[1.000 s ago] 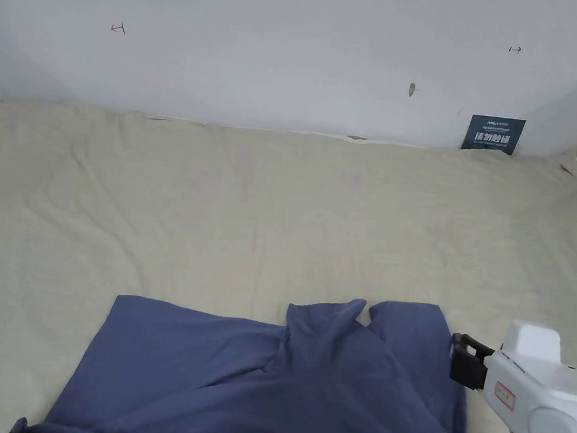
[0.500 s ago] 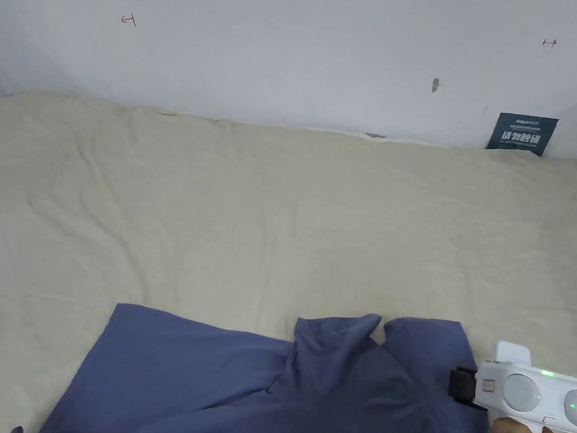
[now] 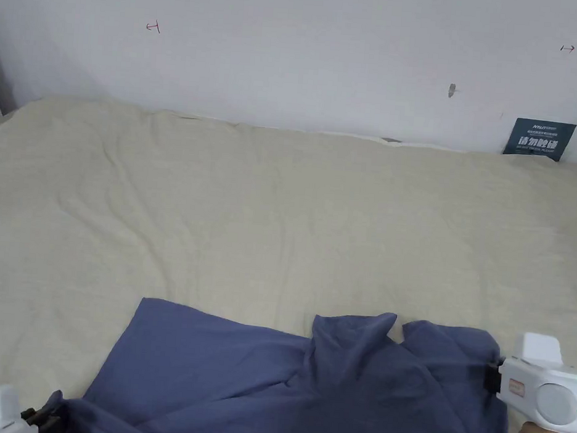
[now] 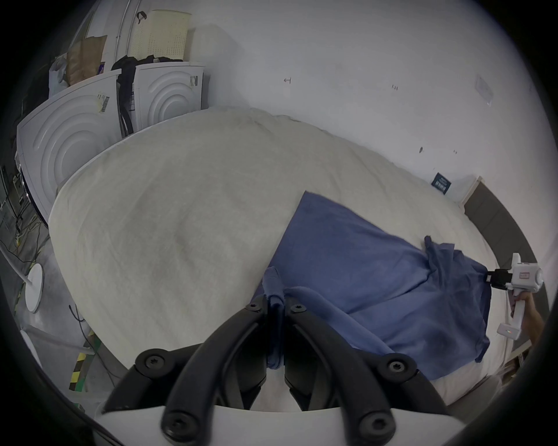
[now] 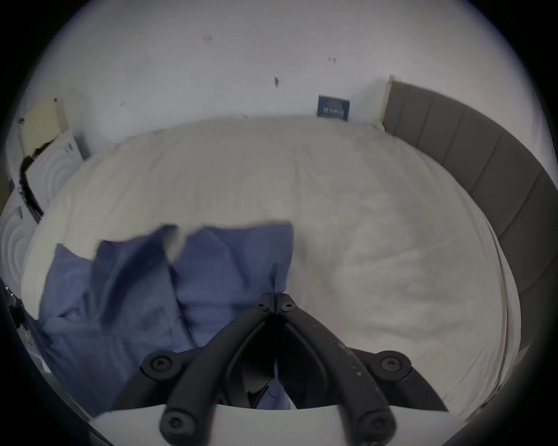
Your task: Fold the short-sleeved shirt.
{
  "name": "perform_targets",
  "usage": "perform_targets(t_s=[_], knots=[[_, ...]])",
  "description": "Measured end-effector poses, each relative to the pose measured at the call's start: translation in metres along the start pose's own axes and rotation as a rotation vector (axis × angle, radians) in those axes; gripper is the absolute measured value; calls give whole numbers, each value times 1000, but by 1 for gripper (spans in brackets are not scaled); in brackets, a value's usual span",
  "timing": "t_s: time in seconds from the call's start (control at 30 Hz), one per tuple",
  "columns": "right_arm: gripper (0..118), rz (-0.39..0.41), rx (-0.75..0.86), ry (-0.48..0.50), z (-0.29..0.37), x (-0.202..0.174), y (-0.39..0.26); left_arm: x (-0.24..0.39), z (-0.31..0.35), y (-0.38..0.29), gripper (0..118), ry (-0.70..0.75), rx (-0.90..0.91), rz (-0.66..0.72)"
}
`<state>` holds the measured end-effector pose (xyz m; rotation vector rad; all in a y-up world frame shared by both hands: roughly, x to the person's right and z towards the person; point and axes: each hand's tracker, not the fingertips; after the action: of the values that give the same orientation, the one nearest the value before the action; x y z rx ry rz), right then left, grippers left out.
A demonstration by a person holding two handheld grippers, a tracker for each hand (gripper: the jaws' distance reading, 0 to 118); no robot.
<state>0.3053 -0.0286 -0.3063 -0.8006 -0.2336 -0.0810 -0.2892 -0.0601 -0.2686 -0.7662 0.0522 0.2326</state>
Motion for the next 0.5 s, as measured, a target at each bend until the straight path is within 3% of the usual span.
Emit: perform_targets(t_s=[0.27, 0.3, 0.5], knots=[[1, 54, 245, 53, 88, 1, 72, 16, 23, 70, 9, -60, 174, 26], [1, 57, 273, 51, 73, 11, 81, 18, 27, 85, 9, -68, 205, 24], [1, 3, 435, 29, 106, 33, 156, 32, 52, 183, 9, -102, 378, 27]])
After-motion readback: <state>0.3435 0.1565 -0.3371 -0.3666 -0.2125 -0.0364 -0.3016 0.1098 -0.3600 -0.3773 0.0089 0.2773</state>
